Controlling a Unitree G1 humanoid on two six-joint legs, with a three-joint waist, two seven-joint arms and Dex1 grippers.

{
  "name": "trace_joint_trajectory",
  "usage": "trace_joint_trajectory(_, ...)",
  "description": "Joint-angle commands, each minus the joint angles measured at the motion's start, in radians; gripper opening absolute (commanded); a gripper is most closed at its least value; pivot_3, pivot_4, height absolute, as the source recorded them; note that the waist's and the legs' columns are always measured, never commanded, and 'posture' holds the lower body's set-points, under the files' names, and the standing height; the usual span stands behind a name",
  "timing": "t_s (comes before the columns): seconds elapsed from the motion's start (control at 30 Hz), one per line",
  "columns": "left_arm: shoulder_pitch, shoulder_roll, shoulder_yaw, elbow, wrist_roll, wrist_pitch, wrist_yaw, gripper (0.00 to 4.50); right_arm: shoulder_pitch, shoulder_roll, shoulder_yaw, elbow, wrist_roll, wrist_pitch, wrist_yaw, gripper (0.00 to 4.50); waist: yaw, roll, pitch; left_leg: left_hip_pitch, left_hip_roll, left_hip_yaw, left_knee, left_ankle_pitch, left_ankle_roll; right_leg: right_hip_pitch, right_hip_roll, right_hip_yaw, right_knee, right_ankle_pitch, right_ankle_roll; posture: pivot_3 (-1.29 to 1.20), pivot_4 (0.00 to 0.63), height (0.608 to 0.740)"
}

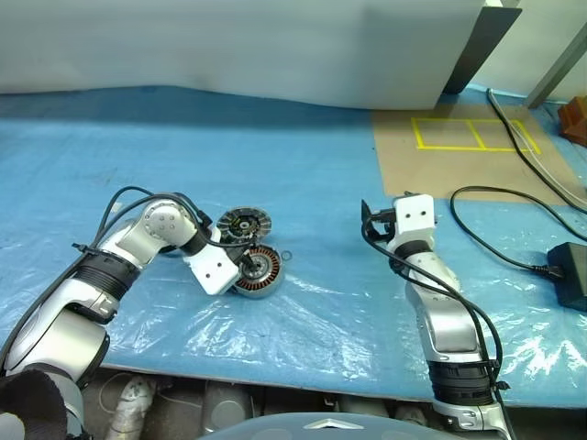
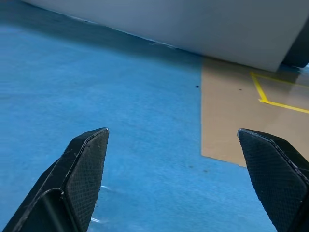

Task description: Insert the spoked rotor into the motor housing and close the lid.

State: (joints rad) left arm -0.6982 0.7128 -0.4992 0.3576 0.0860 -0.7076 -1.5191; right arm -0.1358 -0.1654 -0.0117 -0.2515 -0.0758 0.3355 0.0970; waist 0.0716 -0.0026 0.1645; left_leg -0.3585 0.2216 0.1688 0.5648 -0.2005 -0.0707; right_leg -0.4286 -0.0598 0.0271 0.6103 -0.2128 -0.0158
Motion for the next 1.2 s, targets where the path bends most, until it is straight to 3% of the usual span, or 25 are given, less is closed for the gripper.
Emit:
trace_joint_trajectory(0.03, 0.022, 0.009, -0.018, -0.04, 0.011, -0.008, 0.005, 2.23, 0.004, -0.001, 0.004, -0.044, 0.002, -0.006, 0.003, 4.5, -0.001, 0.0, 0.0, 0.0, 0.0, 0.001, 0.0, 0.0, 0.0, 0.0, 0.0, 0.0, 0.0, 0.0, 0.0, 0.0, 0.15, 0.74)
trace_joint_trajectory(0.3, 0.022, 0.041, -0.039, -0.046, -0.046, -0.037, -0.072, 2.23, -0.01, -0.006, 0.003, -0.017, -0.003, -0.008, -0.001, 4.5, -0.003, 0.0, 0.0, 0.001, 0.0, 0.001, -0.001, 0.0, 0.0, 0.0, 0.001, 0.001, 0.0, 0.0, 0.0, 0.0, 0.15, 0.74)
trace_joint_trajectory(0.6, 0.029, 0.113, -0.033, -0.098, 0.015, -0.076, -0.059, 2.23, -0.014, 0.005, 0.012, 0.016, -0.003, -0.02, -0.009, 4.5, -0.003, 0.0, 0.0, 0.001, 0.001, 0.001, -0.001, 0.0, 0.0, -0.001, 0.002, 0.0, 0.001, -0.001, -0.001, 0.0, 0.15, 0.74)
trace_joint_trajectory(0.87, 0.041, 0.078, -0.014, -0.079, 0.018, -0.003, 0.013, 2.23, -0.013, 0.016, 0.028, 0.024, -0.014, -0.026, -0.018, 4.5, -0.002, 0.0, 0.0, 0.005, 0.001, 0.003, 0.001, 0.0, 0.0, -0.001, 0.001, 0.002, 0.007, -0.002, -0.004, 0.0, 0.15, 0.74)
trace_joint_trajectory(1.1, 0.037, 0.048, -0.009, -0.058, 0.052, -0.051, 0.09, 4.41, -0.015, 0.008, 0.026, 0.031, -0.014, -0.029, -0.016, 4.5, -0.001, 0.0, 0.0, 0.005, 0.0, 0.003, 0.004, 0.0, 0.0, -0.001, 0.0, 0.003, 0.01, -0.005, -0.007, 0.0, 0.15, 0.74)
trace_joint_trajectory(1.2, 0.037, 0.047, 0.01, -0.099, 0.035, -0.04, 0.121, 4.41, -0.013, 0.004, 0.028, 0.038, -0.014, -0.032, -0.014, 4.5, -0.001, 0.0, 0.0, 0.005, 0.0, 0.003, 0.004, 0.0, 0.0, -0.001, 0.0, 0.003, 0.01, -0.005, -0.008, 0.0, 0.15, 0.74)
